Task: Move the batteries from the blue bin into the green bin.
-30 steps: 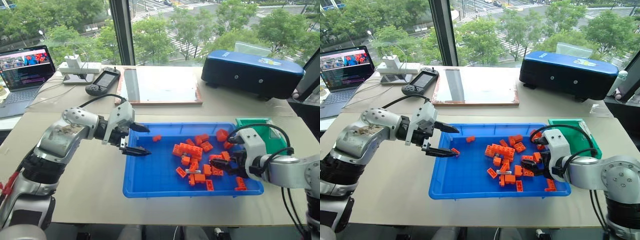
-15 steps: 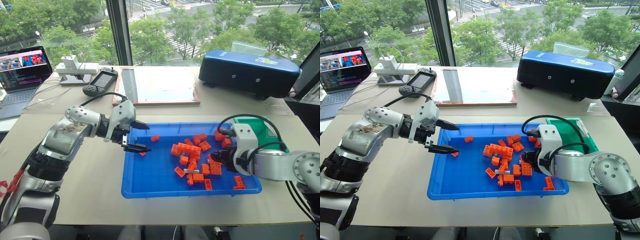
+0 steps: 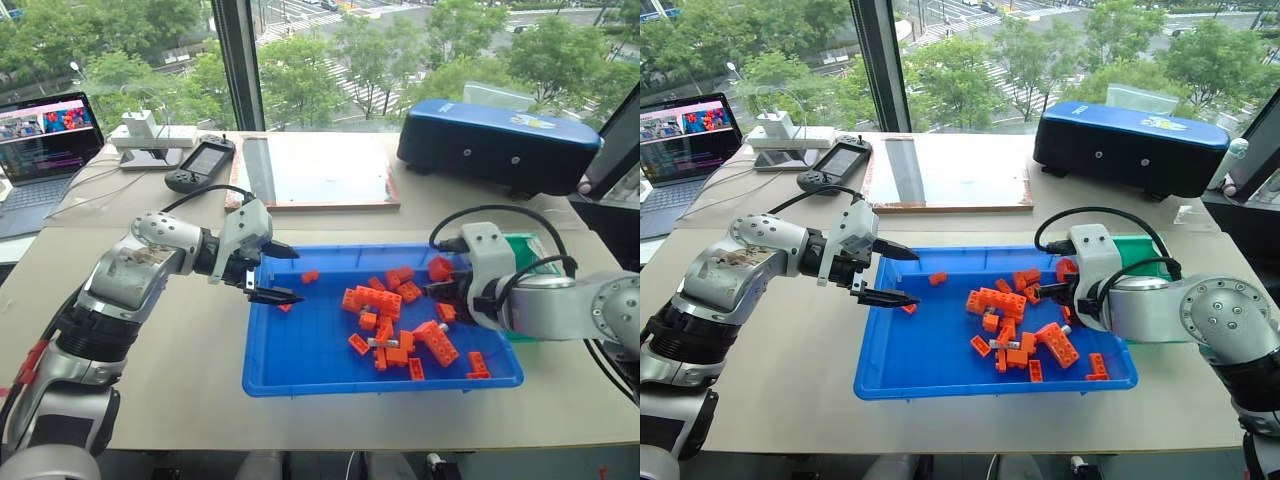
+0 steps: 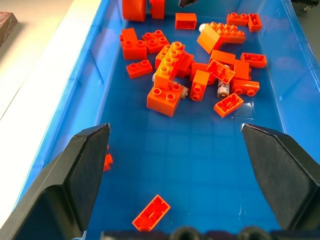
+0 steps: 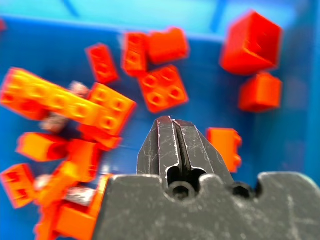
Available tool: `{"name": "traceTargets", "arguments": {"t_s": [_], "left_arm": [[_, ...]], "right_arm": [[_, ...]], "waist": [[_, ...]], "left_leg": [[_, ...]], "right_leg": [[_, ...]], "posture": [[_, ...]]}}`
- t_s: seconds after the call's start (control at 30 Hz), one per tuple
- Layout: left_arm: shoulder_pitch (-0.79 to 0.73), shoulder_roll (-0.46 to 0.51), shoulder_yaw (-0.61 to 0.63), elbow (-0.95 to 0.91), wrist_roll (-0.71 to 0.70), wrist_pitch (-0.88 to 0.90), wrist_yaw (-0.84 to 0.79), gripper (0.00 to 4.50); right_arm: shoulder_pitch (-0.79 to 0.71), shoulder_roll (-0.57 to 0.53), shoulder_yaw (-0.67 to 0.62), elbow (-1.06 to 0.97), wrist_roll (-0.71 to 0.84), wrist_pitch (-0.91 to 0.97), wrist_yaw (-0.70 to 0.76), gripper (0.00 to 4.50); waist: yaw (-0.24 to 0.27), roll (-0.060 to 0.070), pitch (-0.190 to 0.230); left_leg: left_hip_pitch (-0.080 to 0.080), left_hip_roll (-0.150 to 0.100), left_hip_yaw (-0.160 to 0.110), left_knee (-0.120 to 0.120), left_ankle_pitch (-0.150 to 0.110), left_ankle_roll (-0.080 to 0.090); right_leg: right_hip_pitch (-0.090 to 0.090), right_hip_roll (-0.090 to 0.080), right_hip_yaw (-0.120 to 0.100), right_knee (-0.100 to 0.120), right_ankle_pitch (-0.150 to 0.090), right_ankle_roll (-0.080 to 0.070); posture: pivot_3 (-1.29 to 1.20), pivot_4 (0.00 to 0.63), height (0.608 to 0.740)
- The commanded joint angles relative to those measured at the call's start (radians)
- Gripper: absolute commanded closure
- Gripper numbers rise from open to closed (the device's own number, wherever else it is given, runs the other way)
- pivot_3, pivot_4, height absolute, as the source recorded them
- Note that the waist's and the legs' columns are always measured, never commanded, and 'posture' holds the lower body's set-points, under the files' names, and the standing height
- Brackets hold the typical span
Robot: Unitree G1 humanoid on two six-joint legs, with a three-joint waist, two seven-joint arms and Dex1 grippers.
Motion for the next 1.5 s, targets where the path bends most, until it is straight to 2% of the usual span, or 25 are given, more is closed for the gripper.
{"name": "traceTargets", "arguments": {"t_s": [0.03,0.2,0.3,0.47,0.73,1.4,1.43,1.47,1.5], "left_arm": [[-0.013,-0.004,0.016,-0.028,-0.005,-0.005,0.004,0.00],[-0.015,-0.015,0.009,-0.018,0.004,-0.018,0.003,0.00],[-0.015,-0.018,0.007,-0.019,0.006,-0.019,0.003,0.00],[-0.016,-0.019,0.006,-0.017,0.013,-0.022,-0.002,0.00],[-0.016,-0.015,0.010,-0.017,0.023,-0.023,-0.006,0.00],[-0.013,-0.010,0.001,-0.016,0.051,-0.035,-0.008,0.00],[-0.012,-0.010,0.001,-0.016,0.051,-0.035,-0.007,0.00],[-0.011,-0.009,0.002,-0.016,0.052,-0.035,-0.006,0.00],[-0.009,-0.009,0.002,-0.018,0.052,-0.034,-0.006,0.00]], "right_arm": [[-0.026,-0.052,-0.053,-0.079,-0.011,0.035,0.141,2.99],[0.100,-0.124,-0.104,-0.244,-0.158,0.086,0.428,1.34],[0.171,-0.176,-0.098,-0.281,-0.268,0.115,0.556,1.34],[0.222,-0.144,-0.104,-0.231,-0.422,0.090,0.634,1.34],[0.216,-0.070,-0.142,-0.200,-0.542,0.096,0.677,1.34],[0.302,0.030,-0.112,-0.192,-0.848,0.144,0.829,1.34],[0.306,0.046,-0.122,-0.189,-0.857,0.141,0.831,1.85],[0.307,0.057,-0.130,-0.189,-0.866,0.140,0.833,2.01],[0.306,0.064,-0.137,-0.192,-0.877,0.140,0.837,2.43]], "waist": [[0.000,0.000,0.000],[0.006,0.000,0.000],[0.008,0.000,0.000],[0.002,0.000,0.000],[0.005,0.000,0.000],[0.006,0.000,0.000],[0.006,0.000,0.000],[0.006,0.000,0.000],[0.006,0.000,0.000]], "left_leg": [[0.000,0.000,0.000,0.000,0.000,0.000],[-0.001,0.000,0.000,0.000,-0.001,0.001],[-0.001,0.000,0.000,0.001,-0.001,0.001],[-0.001,0.000,0.000,0.002,-0.001,0.001],[-0.001,0.000,0.000,0.002,-0.001,0.001],[-0.001,-0.001,0.000,0.003,-0.001,0.001],[-0.001,-0.001,0.000,0.003,-0.001,0.001],[-0.001,-0.001,0.000,0.003,-0.001,0.001],[-0.001,-0.001,0.000,0.003,-0.001,0.001]], "right_leg": [[0.000,0.000,0.000,0.000,0.000,0.000],[0.001,0.000,0.000,-0.001,0.000,0.000],[0.001,0.000,0.000,-0.001,0.000,0.000],[0.000,0.000,0.000,0.000,0.000,0.000],[0.000,0.000,0.000,0.000,0.000,0.000],[0.000,0.000,0.000,0.000,0.000,0.000],[0.000,0.000,0.000,0.000,0.000,0.000],[0.000,0.000,0.000,0.000,0.000,0.000],[0.000,0.000,0.000,0.000,0.000,0.000]], "posture": [[0.00,0.150,0.732],[0.00,0.150,0.732],[0.00,0.150,0.732],[0.00,0.150,0.732],[0.00,0.150,0.732],[0.00,0.150,0.732],[0.00,0.150,0.732],[0.00,0.150,0.732],[0.00,0.150,0.732]]}}
